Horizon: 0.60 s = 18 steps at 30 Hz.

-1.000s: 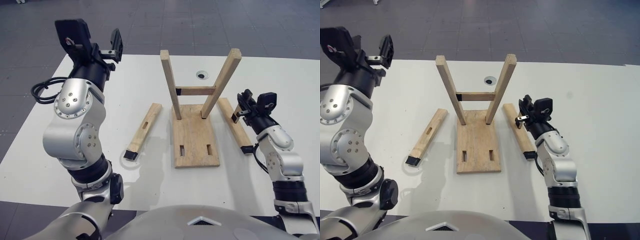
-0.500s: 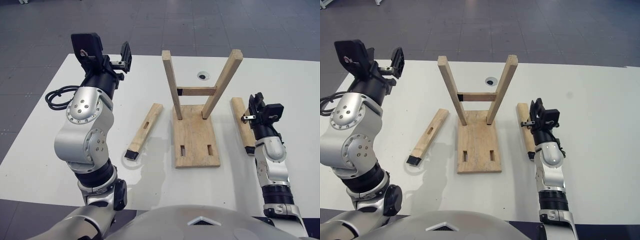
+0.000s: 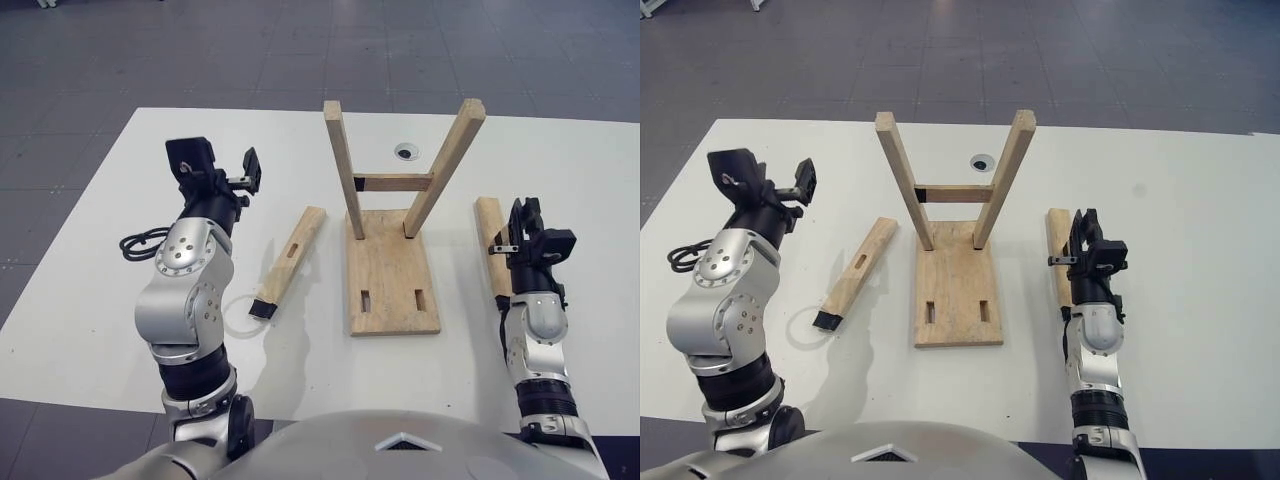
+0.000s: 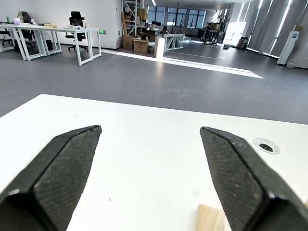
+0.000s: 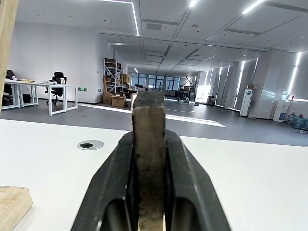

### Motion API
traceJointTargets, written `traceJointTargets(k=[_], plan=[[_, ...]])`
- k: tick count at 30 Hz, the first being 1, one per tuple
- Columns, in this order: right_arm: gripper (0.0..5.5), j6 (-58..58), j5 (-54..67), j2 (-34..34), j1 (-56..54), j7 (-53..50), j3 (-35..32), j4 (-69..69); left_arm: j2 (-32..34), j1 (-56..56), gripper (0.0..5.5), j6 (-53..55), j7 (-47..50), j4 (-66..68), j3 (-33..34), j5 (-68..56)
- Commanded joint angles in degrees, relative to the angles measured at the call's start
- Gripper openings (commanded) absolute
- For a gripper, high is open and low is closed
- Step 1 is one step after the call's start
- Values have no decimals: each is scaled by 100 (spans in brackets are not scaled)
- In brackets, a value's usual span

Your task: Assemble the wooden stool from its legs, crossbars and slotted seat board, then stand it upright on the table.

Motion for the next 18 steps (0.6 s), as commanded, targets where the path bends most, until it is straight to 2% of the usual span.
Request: traceJointTargets(k=[1,5,10,18], plan=[[41,1733,-262,32,341,-246,80,546,-10,641,380,-494,-107,582,-78,209],[41,2077,-86,103,158,-225,128,-359,28,926,380,-832,-117,882,-76,254],[41,2485,-46,185,114,-200,140,-853,14,1101,380,-1087,-141,1058,-166,353],[41,2544,-103,215,214,-267,-92,-846,71,1117,380,-1235,-210,1240,-151,407]])
